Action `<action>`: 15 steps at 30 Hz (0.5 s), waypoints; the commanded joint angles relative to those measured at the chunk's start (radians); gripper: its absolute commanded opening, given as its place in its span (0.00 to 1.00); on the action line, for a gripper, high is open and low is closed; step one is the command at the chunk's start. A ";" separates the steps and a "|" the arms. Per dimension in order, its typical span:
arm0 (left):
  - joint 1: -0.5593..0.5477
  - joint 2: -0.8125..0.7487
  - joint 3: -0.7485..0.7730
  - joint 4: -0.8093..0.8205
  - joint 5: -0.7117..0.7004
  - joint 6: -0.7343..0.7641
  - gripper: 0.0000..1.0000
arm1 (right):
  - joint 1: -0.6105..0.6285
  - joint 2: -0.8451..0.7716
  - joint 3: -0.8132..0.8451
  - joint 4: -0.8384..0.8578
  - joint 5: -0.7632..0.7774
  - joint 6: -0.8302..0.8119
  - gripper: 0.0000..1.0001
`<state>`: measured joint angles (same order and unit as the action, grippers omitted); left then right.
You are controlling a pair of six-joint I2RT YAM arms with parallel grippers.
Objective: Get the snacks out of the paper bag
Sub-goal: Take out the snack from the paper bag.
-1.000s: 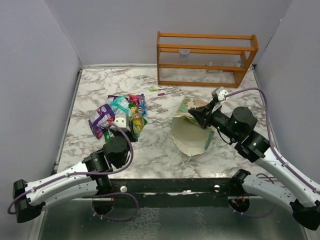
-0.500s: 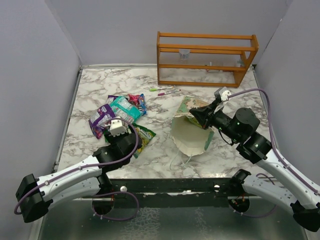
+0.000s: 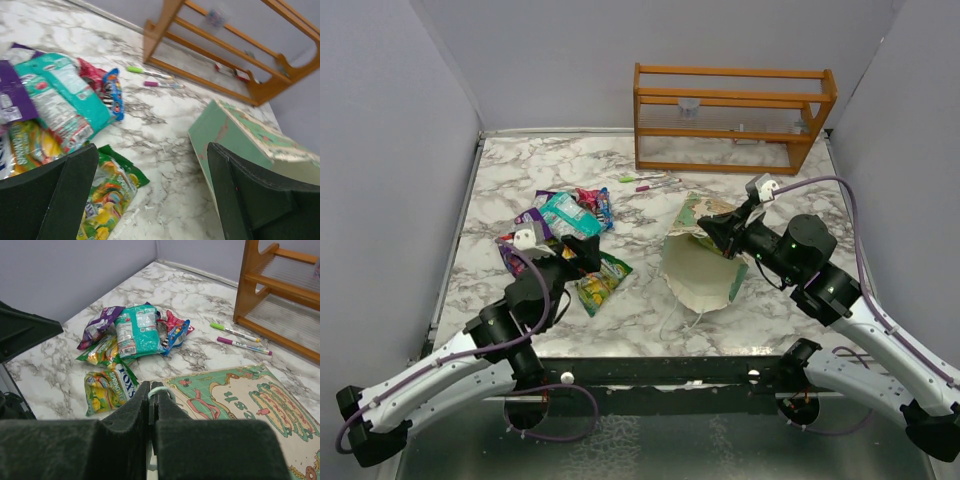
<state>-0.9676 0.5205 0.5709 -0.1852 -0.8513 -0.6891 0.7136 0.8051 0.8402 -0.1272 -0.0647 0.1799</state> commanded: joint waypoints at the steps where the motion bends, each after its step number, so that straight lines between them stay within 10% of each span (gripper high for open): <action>1: 0.003 0.003 -0.039 0.260 0.376 0.203 0.96 | 0.002 -0.001 0.009 0.017 -0.008 0.000 0.02; 10: 0.000 0.313 0.009 0.604 1.029 0.210 0.98 | 0.003 0.010 0.015 0.025 -0.013 0.004 0.02; 15: -0.168 0.497 0.031 0.703 0.954 0.224 0.92 | 0.002 0.000 0.011 0.019 -0.013 0.009 0.02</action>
<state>-0.9974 0.9253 0.5625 0.3775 0.0460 -0.4995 0.7136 0.8150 0.8402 -0.1268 -0.0654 0.1799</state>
